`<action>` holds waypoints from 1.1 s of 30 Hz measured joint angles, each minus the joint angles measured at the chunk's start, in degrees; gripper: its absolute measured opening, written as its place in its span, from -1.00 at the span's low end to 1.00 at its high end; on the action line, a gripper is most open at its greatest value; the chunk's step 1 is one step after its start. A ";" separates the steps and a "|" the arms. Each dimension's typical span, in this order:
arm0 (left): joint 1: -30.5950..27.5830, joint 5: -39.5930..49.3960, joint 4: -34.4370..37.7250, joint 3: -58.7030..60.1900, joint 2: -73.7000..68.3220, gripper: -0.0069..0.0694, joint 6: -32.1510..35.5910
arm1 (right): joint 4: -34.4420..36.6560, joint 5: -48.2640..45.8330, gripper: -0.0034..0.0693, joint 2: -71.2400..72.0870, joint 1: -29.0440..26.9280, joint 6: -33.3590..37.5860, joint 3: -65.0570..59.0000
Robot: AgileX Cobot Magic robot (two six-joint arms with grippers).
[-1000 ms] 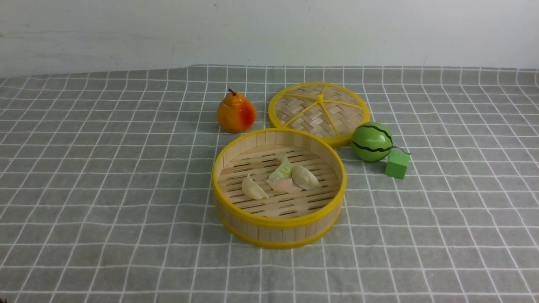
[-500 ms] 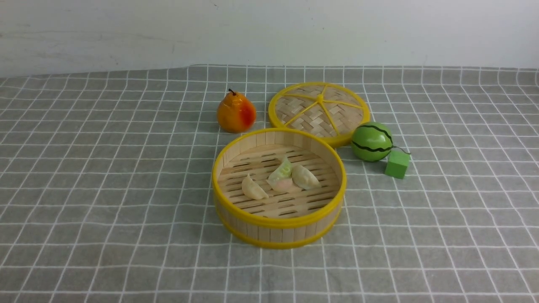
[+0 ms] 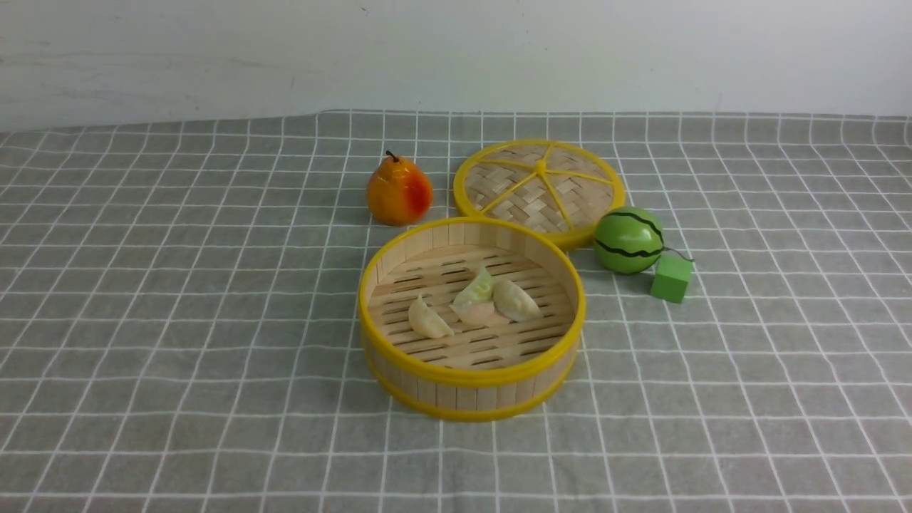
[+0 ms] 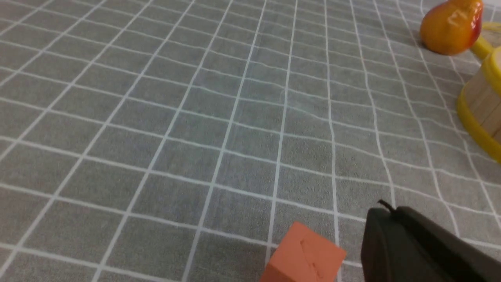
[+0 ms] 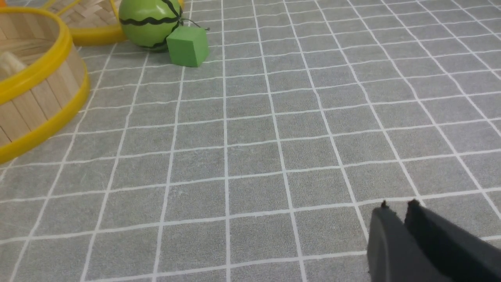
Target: Put the dumplings into the steamer on the table with the grey tablecloth.
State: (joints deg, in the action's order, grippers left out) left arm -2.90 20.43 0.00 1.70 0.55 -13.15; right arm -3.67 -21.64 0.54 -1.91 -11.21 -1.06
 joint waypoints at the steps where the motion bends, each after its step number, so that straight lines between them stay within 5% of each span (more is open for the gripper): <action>1: 0.00 0.12 0.00 0.00 0.00 -0.86 0.00 | 0.00 0.00 -0.72 0.00 0.00 0.00 0.00; 33: -0.06 0.25 0.00 0.07 0.00 -0.86 -0.05 | 0.00 0.00 -0.59 0.00 0.00 0.00 0.00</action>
State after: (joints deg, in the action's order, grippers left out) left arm -2.96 20.69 0.00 1.76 0.55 -13.20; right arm -3.67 -21.64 0.54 -1.91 -11.21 -1.06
